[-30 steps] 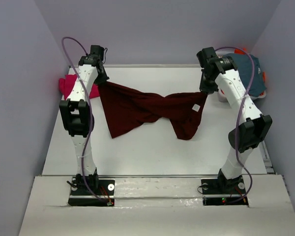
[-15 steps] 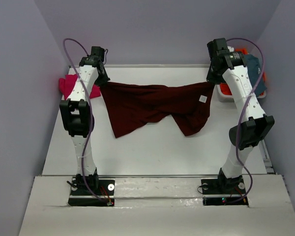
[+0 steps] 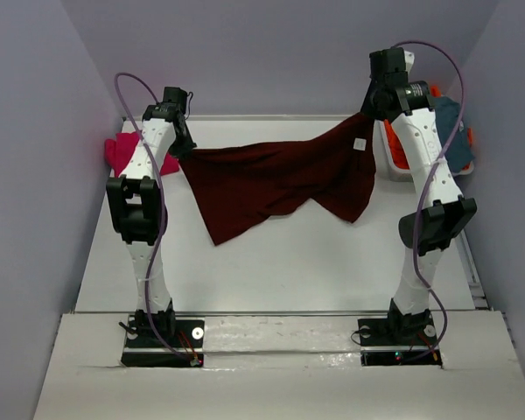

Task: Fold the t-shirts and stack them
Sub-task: Flatten the tshirt out

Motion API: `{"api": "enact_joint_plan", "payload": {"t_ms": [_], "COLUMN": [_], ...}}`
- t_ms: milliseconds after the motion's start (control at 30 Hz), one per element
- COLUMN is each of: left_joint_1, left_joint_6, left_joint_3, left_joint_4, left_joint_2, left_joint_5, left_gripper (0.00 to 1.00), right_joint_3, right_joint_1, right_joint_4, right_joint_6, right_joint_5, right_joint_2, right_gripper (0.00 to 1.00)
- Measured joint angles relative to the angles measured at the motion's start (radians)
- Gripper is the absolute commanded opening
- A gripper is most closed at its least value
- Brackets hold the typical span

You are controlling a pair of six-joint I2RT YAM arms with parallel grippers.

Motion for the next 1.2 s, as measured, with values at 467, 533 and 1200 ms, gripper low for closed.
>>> {"api": "enact_joint_plan", "payload": {"t_ms": [467, 533, 1200], "left_joint_1": [0.000, 0.000, -0.116], "left_joint_6": [0.000, 0.000, -0.003], "left_joint_3": [-0.028, -0.037, -0.175], "left_joint_4": [0.009, 0.011, 0.049], "left_joint_2": [-0.003, -0.003, -0.131], "left_joint_5": [-0.001, 0.000, 0.010], "left_gripper": [0.06, 0.27, 0.71], "right_joint_3": [0.085, 0.109, 0.105], "right_joint_1": [0.000, 0.000, 0.000], "right_joint_4": [0.250, 0.261, 0.289], "right_joint_6": [-0.068, -0.071, -0.072], "right_joint_5": [-0.069, -0.084, -0.140], "right_joint_2": [0.115, 0.142, 0.196], "right_gripper": [0.07, 0.07, 0.07]}}
